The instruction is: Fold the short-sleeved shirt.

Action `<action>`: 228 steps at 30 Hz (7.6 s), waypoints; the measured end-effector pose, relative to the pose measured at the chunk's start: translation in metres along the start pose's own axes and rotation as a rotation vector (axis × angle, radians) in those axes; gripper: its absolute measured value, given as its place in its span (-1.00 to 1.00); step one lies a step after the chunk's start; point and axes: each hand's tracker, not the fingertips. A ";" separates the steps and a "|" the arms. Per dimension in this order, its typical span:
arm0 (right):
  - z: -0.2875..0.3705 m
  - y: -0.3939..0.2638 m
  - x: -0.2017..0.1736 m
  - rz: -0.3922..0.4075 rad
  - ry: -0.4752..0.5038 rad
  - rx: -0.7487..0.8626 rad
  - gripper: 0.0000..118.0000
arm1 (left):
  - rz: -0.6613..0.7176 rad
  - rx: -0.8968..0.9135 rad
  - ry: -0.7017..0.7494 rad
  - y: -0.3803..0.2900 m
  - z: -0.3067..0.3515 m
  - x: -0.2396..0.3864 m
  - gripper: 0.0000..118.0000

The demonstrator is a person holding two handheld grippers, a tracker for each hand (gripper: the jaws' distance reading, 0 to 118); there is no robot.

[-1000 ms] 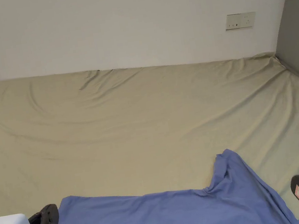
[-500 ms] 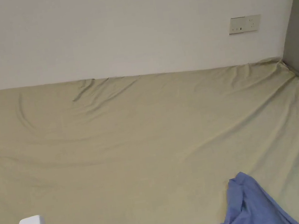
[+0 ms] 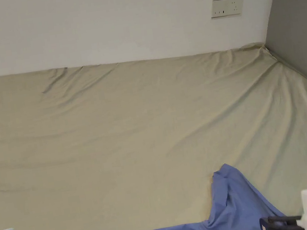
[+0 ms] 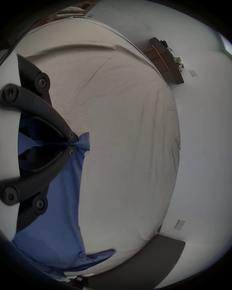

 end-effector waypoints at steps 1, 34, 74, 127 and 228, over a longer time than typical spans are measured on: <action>-0.020 0.007 0.008 -0.014 -0.017 -0.045 1.00 | 0.000 0.005 -0.002 0.000 0.005 -0.001 -0.95; 0.216 -0.205 0.011 -0.028 0.008 -0.111 -0.85 | -0.072 -0.128 0.074 -0.213 0.175 -0.063 -0.95; 0.284 -0.132 -0.104 0.033 0.140 0.647 -0.97 | 0.595 -0.060 -0.493 -0.198 0.155 -0.170 0.98; 0.309 -0.159 -0.078 -0.013 0.078 0.662 -0.97 | -0.310 -0.301 -0.362 -0.176 0.136 0.082 -0.77; 0.321 -0.194 -0.049 -0.130 0.068 0.654 -0.97 | -0.399 0.047 -0.463 -0.164 0.201 0.143 -0.96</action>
